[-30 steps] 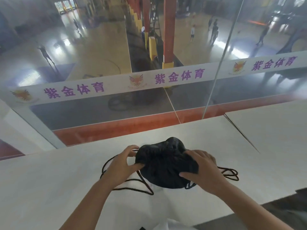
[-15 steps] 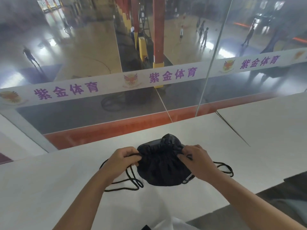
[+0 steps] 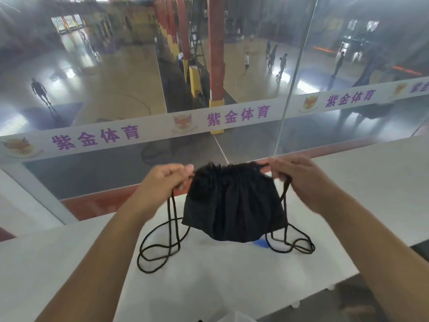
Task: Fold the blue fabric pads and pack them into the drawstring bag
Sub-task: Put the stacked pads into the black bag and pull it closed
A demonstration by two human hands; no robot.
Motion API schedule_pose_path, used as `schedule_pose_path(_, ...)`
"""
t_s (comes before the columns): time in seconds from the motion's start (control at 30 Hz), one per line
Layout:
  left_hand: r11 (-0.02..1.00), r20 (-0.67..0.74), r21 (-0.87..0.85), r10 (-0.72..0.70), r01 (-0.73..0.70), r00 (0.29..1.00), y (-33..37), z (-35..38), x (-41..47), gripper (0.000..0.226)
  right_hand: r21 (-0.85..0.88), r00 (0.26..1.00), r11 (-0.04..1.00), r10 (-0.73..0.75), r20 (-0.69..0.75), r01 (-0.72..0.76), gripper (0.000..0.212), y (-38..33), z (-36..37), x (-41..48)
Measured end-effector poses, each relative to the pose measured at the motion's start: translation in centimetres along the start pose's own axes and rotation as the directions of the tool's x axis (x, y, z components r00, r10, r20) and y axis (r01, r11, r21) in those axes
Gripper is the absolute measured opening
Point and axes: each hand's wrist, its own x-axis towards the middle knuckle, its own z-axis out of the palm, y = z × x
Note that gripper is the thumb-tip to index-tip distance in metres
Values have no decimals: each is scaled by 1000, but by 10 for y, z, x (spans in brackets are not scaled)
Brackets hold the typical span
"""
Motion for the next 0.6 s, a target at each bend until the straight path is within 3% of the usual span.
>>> schedule_pose_path(0.1, 996, -84, -73, 34, -40, 996, 21, -21, 6, 45, 12, 994, 995, -99, -38, 100, 48, -26, -22, 3)
schedule_pose_path(0.17, 998, -110, -58, 32, -39, 993, 16, -28, 7, 45, -27, 994, 997, -80, -73, 78, 46, -16, -35, 2)
schedule_pose_path(0.27, 999, -76, 25, -21, 23, 997, -6, -18, 3, 47, -93, 997, 996, -7, -72, 0, 43, 20, -36, -4)
schedule_pose_path(0.43, 994, -17, 27, -105, 105, 994, -56, -1, -13, 51, -3, 994, 994, 113, -11, -113, 37, 78, -18, -25)
schedule_pose_path(0.53, 975, 90, 85, -214, 207, 973, -88, 6, -25, 30, -43, 949, 959, 283, 138, -280, 15, 113, -2, -39)
schedule_pose_path(0.57, 970, 166, 96, -239, 225, 957, -97, 8, -28, 24, -48, 929, 944, 329, 168, -326, 29, 122, 3, -43)
schedule_pose_path(0.6, 967, 255, 103, -254, 235, 933, -104, 12, -31, 44, -61, 911, 931, 364, 194, -359, 51, 130, 8, -45)
